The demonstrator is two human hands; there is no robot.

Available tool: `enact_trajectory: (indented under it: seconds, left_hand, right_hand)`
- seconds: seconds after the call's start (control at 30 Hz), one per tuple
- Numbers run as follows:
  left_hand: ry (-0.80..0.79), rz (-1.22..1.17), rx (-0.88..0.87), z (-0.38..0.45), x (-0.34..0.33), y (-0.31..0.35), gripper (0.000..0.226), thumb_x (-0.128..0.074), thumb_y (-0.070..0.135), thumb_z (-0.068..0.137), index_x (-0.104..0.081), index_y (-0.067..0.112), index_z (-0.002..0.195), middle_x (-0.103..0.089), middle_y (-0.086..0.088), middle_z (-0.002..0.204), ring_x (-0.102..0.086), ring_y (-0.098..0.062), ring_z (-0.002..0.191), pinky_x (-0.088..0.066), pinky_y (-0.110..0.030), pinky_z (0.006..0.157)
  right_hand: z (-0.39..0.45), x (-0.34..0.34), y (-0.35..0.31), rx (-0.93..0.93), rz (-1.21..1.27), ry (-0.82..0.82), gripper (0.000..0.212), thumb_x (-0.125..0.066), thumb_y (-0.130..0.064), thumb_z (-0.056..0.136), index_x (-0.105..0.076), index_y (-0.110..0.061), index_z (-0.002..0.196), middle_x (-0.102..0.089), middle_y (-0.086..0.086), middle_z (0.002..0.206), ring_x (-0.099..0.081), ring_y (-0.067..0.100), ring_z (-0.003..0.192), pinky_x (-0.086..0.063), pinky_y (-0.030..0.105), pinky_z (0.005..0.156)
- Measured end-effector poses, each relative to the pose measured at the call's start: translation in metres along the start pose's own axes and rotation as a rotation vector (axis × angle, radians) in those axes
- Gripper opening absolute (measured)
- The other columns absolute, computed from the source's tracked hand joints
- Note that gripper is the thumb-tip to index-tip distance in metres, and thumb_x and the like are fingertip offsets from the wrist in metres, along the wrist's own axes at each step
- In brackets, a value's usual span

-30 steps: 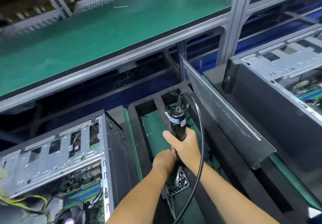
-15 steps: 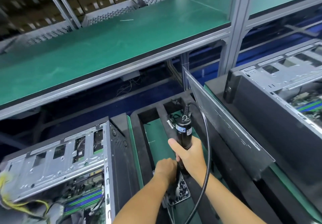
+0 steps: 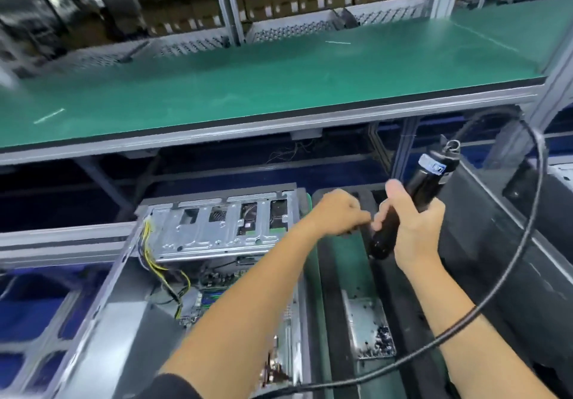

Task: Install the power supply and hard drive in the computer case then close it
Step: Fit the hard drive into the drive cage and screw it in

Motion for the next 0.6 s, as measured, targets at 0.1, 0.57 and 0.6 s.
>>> enact_trajectory:
  seconds: [0.1, 0.57, 0.6]
  left_hand:
    - [0.247, -0.277, -0.014, -0.035, 0.063, -0.024, 0.028, -0.062, 0.002, 0.074, -0.043, 0.008, 0.053, -0.043, -0.006, 0.054, -0.038, -0.017, 0.047, -0.029, -0.020, 0.044]
    - [0.228, -0.896, -0.102, -0.127, 0.135, -0.162, 0.020, -0.058, -0.007, 0.088, -0.072, 0.008, 0.086, -0.072, -0.008, 0.076, -0.068, -0.015, 0.069, -0.053, -0.019, 0.067]
    - [0.232, -0.900, -0.109, -0.130, 0.137, -0.166, 0.021, -0.058, -0.006, 0.088, -0.072, 0.009, 0.086, -0.072, -0.007, 0.076, -0.068, -0.015, 0.069, -0.053, -0.020, 0.067]
  right_hand:
    - [0.004, -0.051, -0.025, 0.026, 0.101, -0.058, 0.034, -0.075, -0.045, 0.080, -0.060, -0.027, 0.055, -0.051, 0.004, 0.045, -0.045, 0.025, 0.038, -0.041, 0.038, 0.052]
    - [-0.031, -0.252, -0.042, 0.051, 0.132, -0.259, 0.035, -0.071, -0.043, 0.079, -0.053, -0.017, 0.064, -0.050, 0.005, 0.049, -0.046, 0.024, 0.038, -0.044, 0.030, 0.046]
    - [-0.035, -0.257, -0.040, 0.057, 0.117, -0.261, 0.033, -0.071, -0.043, 0.080, -0.055, -0.021, 0.061, -0.050, 0.005, 0.049, -0.046, 0.024, 0.038, -0.044, 0.030, 0.046]
Point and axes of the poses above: each hand's wrist, its own z-axis towards the middle knuckle, its own x-axis out of the back of the hand, y = z × x, the point moved 8 cm from there along z, towards the middle knuckle
